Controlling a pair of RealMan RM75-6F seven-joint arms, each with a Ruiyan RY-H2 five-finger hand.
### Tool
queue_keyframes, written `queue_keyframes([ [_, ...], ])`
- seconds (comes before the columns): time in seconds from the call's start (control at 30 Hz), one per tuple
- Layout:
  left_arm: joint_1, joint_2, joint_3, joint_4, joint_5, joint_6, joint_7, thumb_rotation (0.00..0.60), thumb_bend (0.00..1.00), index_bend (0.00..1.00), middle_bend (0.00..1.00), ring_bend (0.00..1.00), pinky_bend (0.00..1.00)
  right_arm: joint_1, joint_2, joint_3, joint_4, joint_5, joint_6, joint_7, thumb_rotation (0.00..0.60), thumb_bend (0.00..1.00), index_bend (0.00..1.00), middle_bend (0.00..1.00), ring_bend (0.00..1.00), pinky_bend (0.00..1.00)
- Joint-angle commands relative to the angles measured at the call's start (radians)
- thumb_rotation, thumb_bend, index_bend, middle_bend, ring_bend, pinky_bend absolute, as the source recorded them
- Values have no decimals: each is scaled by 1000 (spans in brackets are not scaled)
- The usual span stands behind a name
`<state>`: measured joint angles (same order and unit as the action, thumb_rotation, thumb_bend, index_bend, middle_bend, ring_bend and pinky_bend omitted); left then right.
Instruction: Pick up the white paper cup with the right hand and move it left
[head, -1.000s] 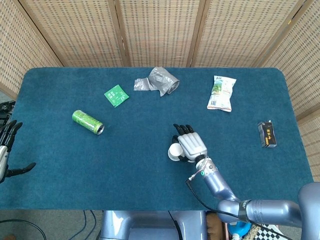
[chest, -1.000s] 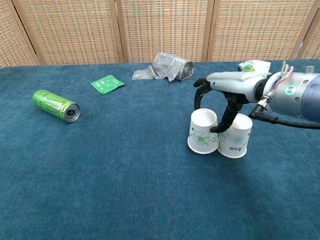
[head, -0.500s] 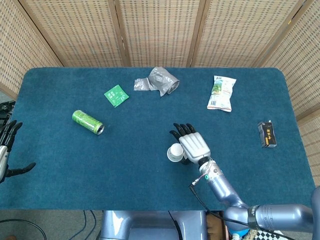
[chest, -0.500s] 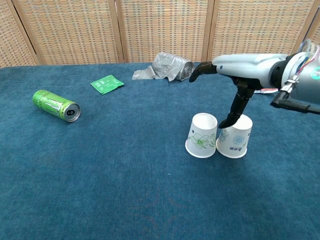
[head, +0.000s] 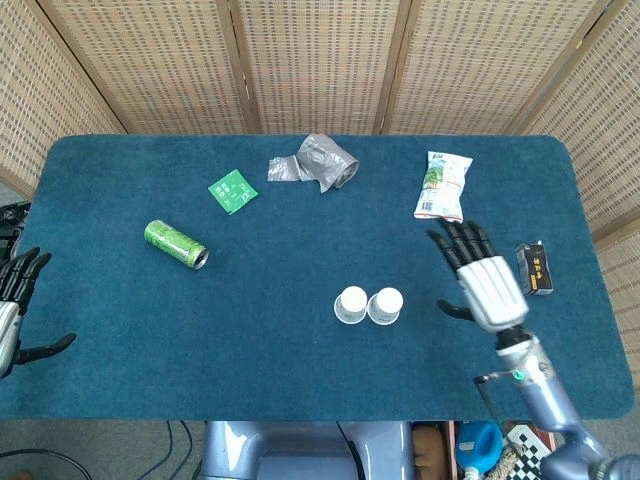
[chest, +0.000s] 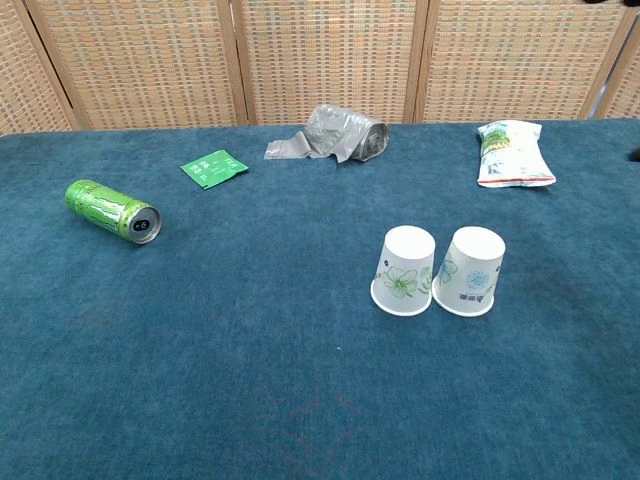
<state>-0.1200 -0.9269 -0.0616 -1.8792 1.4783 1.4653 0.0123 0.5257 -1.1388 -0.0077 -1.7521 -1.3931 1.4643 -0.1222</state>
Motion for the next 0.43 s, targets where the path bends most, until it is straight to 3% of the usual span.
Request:
queue_keyframes([
  [0.03,6,-15,15,14,23,3,3,600,113,0,0,0,0,-128,80,-69,45,-33,62,79,600,0,0,0,0,0],
  [0.2,7,-43,19,33,42,13,23,600,114,0,0,0,0,-217,69,-91,44,-53,112,73,600,0,0,0,0,0],
  [0.43,8,-53,22,37,40,11,37,600,114,0,0,0,0,-272,27,-78,76,-77,137,92,600,0,0,0,0,0],
])
